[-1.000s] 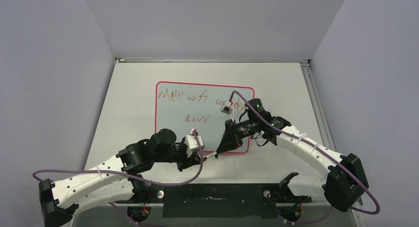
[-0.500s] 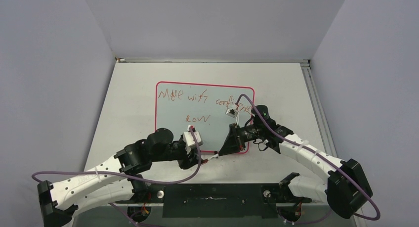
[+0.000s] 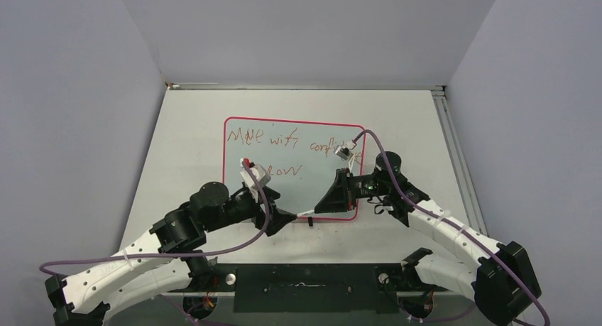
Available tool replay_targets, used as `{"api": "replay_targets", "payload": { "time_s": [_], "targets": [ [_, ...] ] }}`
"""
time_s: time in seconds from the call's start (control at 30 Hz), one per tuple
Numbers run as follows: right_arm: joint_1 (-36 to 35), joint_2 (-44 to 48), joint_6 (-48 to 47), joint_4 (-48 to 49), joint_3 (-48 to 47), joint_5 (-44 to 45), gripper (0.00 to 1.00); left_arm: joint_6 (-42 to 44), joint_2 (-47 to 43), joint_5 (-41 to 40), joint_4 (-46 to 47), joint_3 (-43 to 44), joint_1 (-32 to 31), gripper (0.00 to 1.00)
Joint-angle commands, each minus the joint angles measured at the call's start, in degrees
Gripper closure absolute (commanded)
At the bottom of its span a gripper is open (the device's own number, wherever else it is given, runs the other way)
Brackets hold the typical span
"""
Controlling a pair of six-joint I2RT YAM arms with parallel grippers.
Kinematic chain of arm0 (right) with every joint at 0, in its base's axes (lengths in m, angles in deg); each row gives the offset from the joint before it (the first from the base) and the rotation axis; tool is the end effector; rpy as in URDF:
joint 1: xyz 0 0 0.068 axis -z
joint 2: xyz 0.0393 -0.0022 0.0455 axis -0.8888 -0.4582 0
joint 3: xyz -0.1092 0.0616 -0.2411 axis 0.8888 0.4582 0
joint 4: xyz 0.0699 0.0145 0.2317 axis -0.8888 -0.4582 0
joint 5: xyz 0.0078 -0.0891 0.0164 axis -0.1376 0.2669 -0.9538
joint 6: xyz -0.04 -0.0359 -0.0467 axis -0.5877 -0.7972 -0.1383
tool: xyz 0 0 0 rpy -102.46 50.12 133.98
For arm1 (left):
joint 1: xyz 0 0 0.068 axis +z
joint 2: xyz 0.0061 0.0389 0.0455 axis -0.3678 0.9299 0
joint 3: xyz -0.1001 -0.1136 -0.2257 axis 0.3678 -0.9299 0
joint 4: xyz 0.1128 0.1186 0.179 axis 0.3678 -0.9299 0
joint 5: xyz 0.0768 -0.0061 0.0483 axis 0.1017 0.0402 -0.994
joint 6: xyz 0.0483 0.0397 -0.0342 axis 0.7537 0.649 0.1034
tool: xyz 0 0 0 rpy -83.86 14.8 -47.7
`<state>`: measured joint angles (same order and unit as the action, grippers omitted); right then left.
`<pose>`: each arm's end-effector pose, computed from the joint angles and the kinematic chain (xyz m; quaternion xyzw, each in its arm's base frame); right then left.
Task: Write a sentence on the whiteboard
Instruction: Close the whiteboard marker at the center of the board.
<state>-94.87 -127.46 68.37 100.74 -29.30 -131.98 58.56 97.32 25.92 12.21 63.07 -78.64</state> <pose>0.1490 0.1584 0.2672 -0.2732 0.6860 0.6651 0.1117 0.0833 -0.1415 0.3044 0.3226 0.7286 -0.3910 0.4607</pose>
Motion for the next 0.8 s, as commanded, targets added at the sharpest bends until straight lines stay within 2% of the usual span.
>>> {"api": "replay_targets", "payload": {
  "time_s": [0.0, 0.1, 0.27, 0.43, 0.5, 0.67, 0.77],
  "targets": [
    [1.50, 3.56, 8.18, 15.47, 1.56, 3.24, 0.95, -14.96, -0.44, -2.11, 6.49, 2.49, 2.73, 0.21],
    [2.58, 5.32, 11.34, 20.44, 2.41, 5.76, 0.95, -22.17, -0.94, -1.48, 9.24, 1.80, 4.57, 0.21],
    [2.96, 6.95, 11.56, 23.86, 2.55, 8.27, 0.95, -30.39, -2.06, 1.24, 13.65, -0.76, 8.07, 0.21],
    [2.96, 6.79, 13.48, 28.17, 2.91, 8.77, 0.95, -35.58, -1.88, 7.93, 21.65, -3.03, 11.44, 0.37],
    [2.96, 6.67, 14.59, 29.82, 3.23, 8.76, 0.95, -36.67, -1.97, 9.06, 23.11, -3.61, 12.10, 0.45],
    [2.92, 6.67, 16.21, 31.85, 3.25, 8.68, 0.95, -38.18, -1.88, 10.82, 25.26, -4.24, 12.92, 0.55],
    [2.92, 6.82, 16.31, 31.98, 3.15, 8.97, 0.95, -39.25, -1.83, 11.45, 26.86, -4.75, 12.99, 0.66]
  ]
}}
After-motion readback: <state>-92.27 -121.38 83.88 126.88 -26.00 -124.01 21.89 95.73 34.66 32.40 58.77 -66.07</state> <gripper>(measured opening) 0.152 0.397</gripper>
